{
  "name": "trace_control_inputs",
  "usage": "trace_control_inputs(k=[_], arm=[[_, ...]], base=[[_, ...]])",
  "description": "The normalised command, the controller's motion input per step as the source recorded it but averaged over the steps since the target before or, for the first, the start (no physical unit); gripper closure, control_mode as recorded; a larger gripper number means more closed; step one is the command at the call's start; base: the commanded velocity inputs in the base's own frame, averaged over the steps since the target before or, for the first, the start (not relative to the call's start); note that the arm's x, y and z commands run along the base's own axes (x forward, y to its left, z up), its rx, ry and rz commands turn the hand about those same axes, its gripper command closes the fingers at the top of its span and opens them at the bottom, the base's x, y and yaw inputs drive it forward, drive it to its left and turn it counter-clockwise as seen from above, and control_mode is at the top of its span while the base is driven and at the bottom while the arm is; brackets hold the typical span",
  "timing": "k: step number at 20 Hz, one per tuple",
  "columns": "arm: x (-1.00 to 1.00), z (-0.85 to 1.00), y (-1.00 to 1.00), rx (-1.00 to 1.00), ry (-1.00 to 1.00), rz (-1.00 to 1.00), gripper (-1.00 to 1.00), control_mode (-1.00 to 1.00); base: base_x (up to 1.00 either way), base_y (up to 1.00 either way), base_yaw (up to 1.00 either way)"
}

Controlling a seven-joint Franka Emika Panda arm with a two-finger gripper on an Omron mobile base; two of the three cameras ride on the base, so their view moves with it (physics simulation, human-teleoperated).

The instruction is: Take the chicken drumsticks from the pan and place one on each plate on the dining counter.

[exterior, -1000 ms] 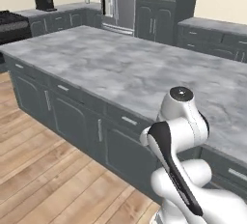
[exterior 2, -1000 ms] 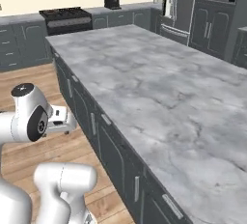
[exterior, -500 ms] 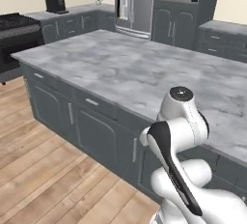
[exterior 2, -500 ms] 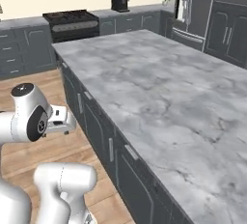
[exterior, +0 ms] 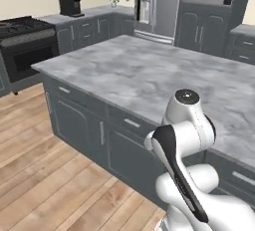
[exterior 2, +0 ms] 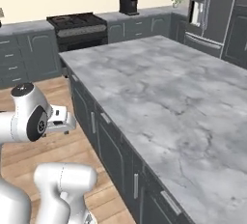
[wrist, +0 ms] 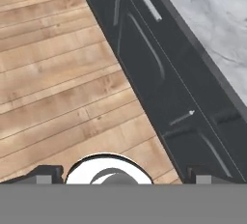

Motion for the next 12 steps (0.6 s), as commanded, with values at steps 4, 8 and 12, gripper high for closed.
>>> trace_control_inputs(k=[4, 8, 12], arm=[[0.00, 0.00, 0.00, 0.00, 0.00, 0.00, -1.00, 1.00], [0.00, 0.00, 0.00, 0.00, 0.00, 0.00, -1.00, 1.00], [0.00, 0.00, 0.00, 0.00, 0.00, 0.00, -1.00, 1.00]], base=[[0.90, 1.00, 0.00], [0.90, 1.00, 0.00], [0.89, 1.00, 0.00]])
